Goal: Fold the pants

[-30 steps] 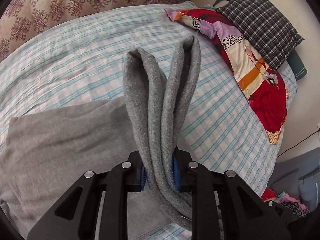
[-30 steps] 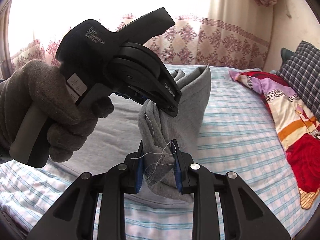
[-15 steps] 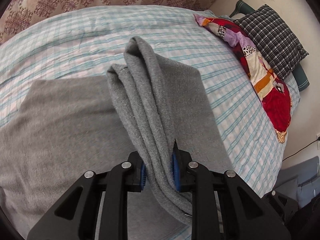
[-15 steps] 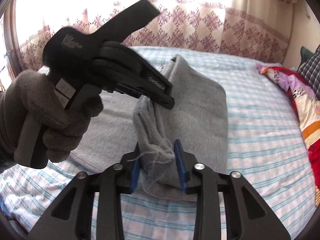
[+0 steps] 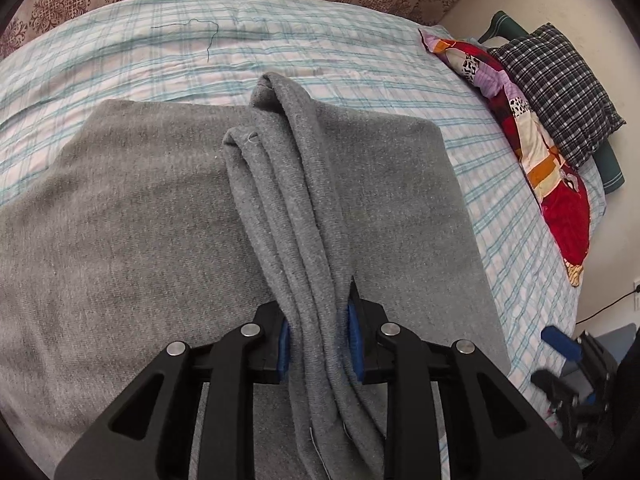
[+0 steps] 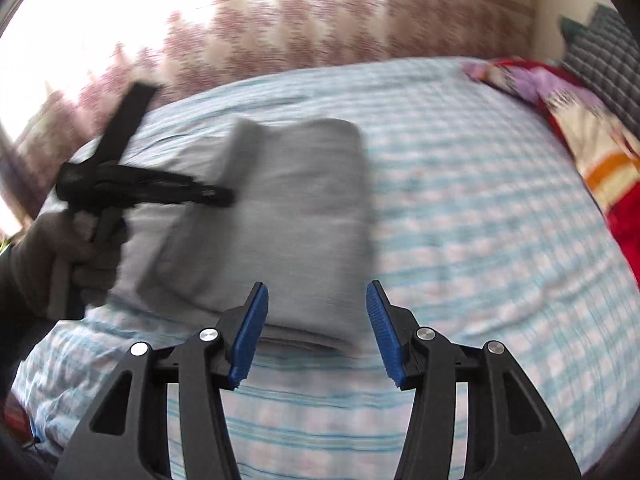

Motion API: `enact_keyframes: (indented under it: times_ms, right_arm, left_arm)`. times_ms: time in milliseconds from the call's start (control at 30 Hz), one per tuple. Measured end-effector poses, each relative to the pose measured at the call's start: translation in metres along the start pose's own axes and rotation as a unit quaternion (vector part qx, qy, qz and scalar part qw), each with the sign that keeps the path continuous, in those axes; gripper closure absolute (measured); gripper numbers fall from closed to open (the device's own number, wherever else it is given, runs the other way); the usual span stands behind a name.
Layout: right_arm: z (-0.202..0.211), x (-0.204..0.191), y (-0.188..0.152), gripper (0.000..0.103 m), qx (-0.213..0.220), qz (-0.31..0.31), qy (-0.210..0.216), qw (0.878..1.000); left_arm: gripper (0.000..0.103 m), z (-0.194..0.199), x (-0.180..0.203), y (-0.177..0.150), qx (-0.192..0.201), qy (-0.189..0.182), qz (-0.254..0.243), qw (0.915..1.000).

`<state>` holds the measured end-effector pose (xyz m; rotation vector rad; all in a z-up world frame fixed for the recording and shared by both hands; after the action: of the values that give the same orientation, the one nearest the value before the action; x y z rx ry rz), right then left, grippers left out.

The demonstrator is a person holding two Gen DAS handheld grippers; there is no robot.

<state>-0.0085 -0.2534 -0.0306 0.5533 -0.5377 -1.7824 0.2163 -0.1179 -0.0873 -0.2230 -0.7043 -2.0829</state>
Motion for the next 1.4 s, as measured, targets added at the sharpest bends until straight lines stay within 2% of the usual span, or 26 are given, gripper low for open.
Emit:
enact_keyframes:
  times_ms: [133,200,267,467,633,800,933,1100,1167,1267,1400]
  right_arm:
    - [-0.013,0.01,0.008,0.053,-0.005,-0.013,-0.01,1.0]
    - [-0.02,0.008,0.012,0.059,-0.006,-0.008,-0.006,1.0]
    - [-0.032,0.0,0.016,0.061,-0.012,0.002,0.001,1.0]
    - [-0.069,-0.01,-0.004,0.062,-0.075,0.028,-0.01,0.997]
    - [-0.07,-0.007,-0.005,0.062,-0.076,0.025,0.001,0.997]
    - [-0.071,-0.009,-0.005,0.062,-0.074,0.028,0.0,0.997]
    - [-0.071,-0.009,-0.004,0.061,-0.075,0.026,-0.001,0.997]
    - [-0.065,-0.005,0.001,0.06,-0.069,0.019,0.009,0.997]
    - [-0.059,-0.003,0.009,0.06,-0.058,0.017,0.011,0.998]
    - [-0.056,0.003,0.029,0.06,-0.039,0.01,0.019,0.999]
    - [-0.061,0.004,0.062,0.06,-0.017,0.007,0.02,1.0]
  left_arm:
    - [0.077,0.002,0.004,-0.004,0.005,0.017,-0.01,0.9998]
    - [0.075,0.004,0.004,-0.006,0.007,0.024,-0.007,0.9996]
    - [0.07,0.005,0.002,-0.008,0.008,0.032,-0.006,0.9994]
    - [0.056,0.016,-0.001,-0.015,0.013,0.068,-0.017,0.9975]
    - [0.047,0.026,-0.003,-0.023,0.014,0.096,-0.023,0.995]
    - [0.046,0.043,-0.004,-0.024,0.029,0.103,-0.008,0.9942]
    - [0.039,0.056,0.003,-0.014,0.061,0.097,0.006,0.9934]
    - [0.039,0.064,0.012,-0.003,0.09,0.085,0.012,0.9922]
    - [0.039,0.065,0.015,-0.003,0.099,0.069,0.017,0.9926]
    - [0.04,0.056,0.025,-0.006,0.092,0.045,0.012,0.9947]
    - [0.04,0.038,0.039,-0.019,0.066,0.041,-0.012,0.9969]
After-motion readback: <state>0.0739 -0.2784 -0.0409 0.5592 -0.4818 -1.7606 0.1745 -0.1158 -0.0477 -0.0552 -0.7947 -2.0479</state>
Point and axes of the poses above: each gripper's, at about its wrist camera, not at the fingertips, and z roughly against the way its jaws point, x to its right, y to its top, the point moved 3 cm from there along -z, roughly the way its jaws point, and after that the axes turned 3 degrees about -y, right-handed, at the moved point
